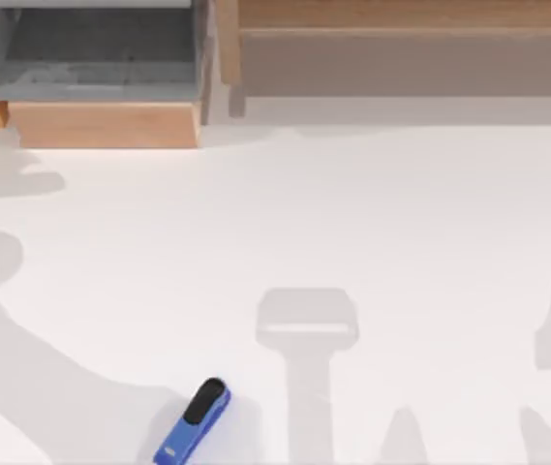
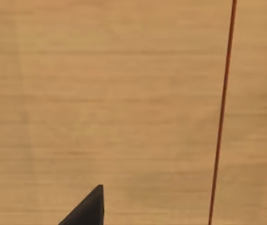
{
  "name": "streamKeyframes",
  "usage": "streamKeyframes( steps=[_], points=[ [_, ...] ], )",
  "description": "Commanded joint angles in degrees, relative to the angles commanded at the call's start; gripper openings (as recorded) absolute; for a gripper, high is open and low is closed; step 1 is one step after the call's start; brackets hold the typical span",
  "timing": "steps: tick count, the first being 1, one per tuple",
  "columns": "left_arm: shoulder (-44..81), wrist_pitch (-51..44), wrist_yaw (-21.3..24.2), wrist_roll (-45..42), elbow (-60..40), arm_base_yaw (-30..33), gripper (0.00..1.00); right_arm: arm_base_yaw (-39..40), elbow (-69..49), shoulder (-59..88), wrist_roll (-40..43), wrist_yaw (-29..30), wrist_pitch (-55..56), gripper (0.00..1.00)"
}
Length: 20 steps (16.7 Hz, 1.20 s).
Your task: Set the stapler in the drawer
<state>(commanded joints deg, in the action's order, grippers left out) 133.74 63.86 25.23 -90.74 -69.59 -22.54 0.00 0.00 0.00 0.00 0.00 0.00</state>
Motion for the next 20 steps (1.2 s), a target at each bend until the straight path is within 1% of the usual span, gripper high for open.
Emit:
streamKeyframes(
  steps=[10,11,20],
  points=[
    [0.00,0.00,0.00,0.00,0.00,0.00,0.02,0.00,0.00,0.00,0.00,0.00,0.00,1.00],
    [0.00,0.00,0.00,0.00,0.00,0.00,0.00,0.00,0.00,0.00,0.00,0.00,0.00,1.00],
    [0.38,-0.39,0.06,0.26,0.26,-0.29,0.00,0.00,0.00,0.00,0.00,0.00,0.00,1.00]
  ],
)
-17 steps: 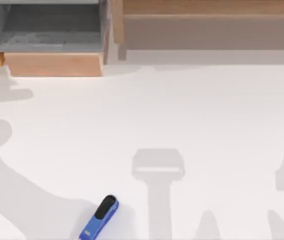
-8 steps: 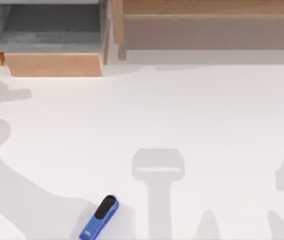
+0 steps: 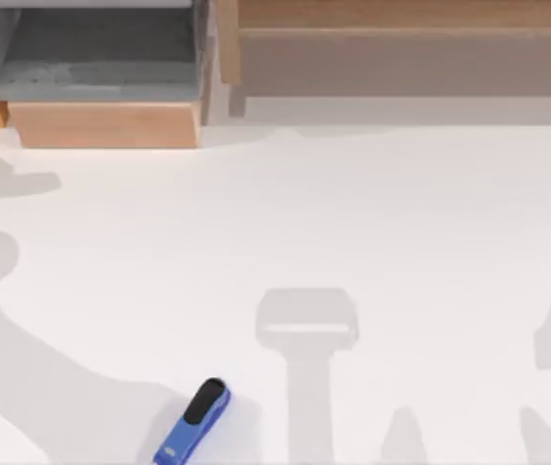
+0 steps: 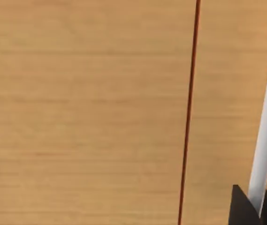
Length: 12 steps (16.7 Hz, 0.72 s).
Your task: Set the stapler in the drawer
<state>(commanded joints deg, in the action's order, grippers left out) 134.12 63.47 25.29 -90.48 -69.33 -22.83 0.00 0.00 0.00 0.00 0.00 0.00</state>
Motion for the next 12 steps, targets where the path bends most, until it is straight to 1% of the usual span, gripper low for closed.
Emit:
streamKeyframes(
  steps=[2,8,12],
  points=[
    [-1.08,1.16,0.51,-0.12,2.10,-0.61,0.00,0.00,0.00,0.00,0.00,0.00,0.00,1.00],
    [-6.43,7.43,3.48,-0.07,14.29,-3.53,0.00,0.00,0.00,0.00,0.00,0.00,0.00,1.00],
    [-7.15,8.36,3.92,-0.16,15.70,-3.98,0.00,0.00,0.00,0.00,0.00,0.00,0.00,1.00]
  ],
)
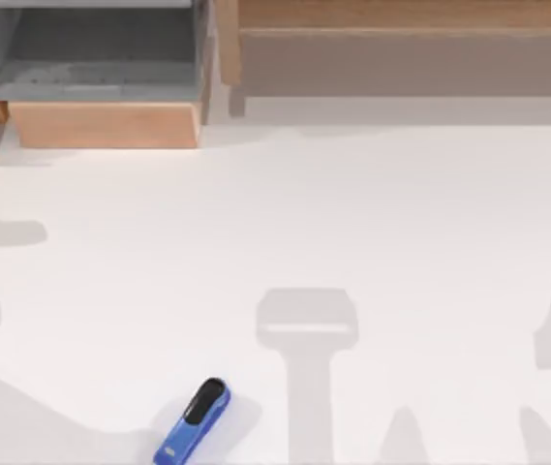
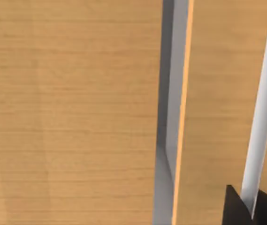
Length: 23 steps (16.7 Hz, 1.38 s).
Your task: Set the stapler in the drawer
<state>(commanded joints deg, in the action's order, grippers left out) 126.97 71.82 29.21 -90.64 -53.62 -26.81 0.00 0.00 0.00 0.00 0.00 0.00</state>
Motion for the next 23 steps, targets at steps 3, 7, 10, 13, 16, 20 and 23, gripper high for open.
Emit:
streamKeyframes(
  steps=[3,7,10,13,16,20,23],
  points=[
    [-0.03,0.34,0.27,0.04,0.71,-0.34,0.00,0.00,0.00,0.00,0.00,0.00,0.00,1.00],
    [-3.04,4.13,3.01,-0.06,8.15,-2.88,0.00,0.00,0.00,0.00,0.00,0.00,0.00,1.00],
    [-5.36,7.09,4.88,-0.29,13.12,-4.95,0.00,0.00,0.00,0.00,0.00,0.00,0.00,1.00],
    [-5.68,7.45,5.14,-0.28,13.70,-5.22,0.00,0.00,0.00,0.00,0.00,0.00,0.00,1.00],
    [-5.91,7.94,5.58,-0.51,14.42,-5.73,0.00,0.00,0.00,0.00,0.00,0.00,0.00,1.00],
    [-8.58,11.91,9.74,-0.59,21.75,-9.80,0.00,0.00,0.00,0.00,0.00,0.00,0.00,1.00],
    [-10.25,14.29,12.14,-0.74,25.60,-12.24,0.00,0.00,0.00,0.00,0.00,0.00,0.00,1.00]
  ],
)
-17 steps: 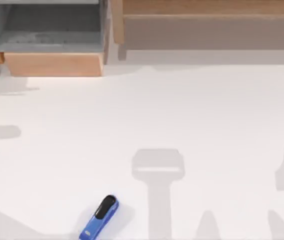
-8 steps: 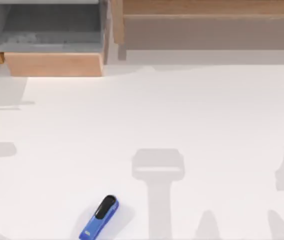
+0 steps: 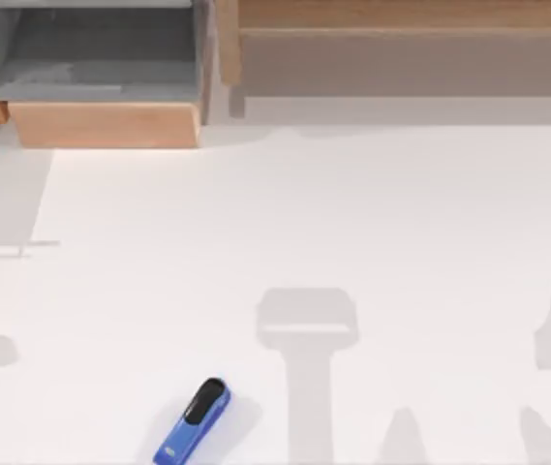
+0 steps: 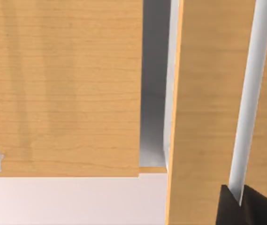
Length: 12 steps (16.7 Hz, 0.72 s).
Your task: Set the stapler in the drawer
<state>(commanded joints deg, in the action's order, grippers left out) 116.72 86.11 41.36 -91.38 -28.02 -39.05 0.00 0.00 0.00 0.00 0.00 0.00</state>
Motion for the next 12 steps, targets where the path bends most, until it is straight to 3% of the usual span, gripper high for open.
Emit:
streamKeyframes(
  steps=[4,12],
  points=[
    [-0.06,0.10,0.10,-0.02,0.12,-0.10,0.00,0.00,0.00,0.00,0.00,0.00,0.00,1.00],
    [-0.06,0.10,0.10,-0.02,0.12,-0.10,0.60,0.00,0.00,0.00,0.00,0.00,0.00,1.00]
  ],
)
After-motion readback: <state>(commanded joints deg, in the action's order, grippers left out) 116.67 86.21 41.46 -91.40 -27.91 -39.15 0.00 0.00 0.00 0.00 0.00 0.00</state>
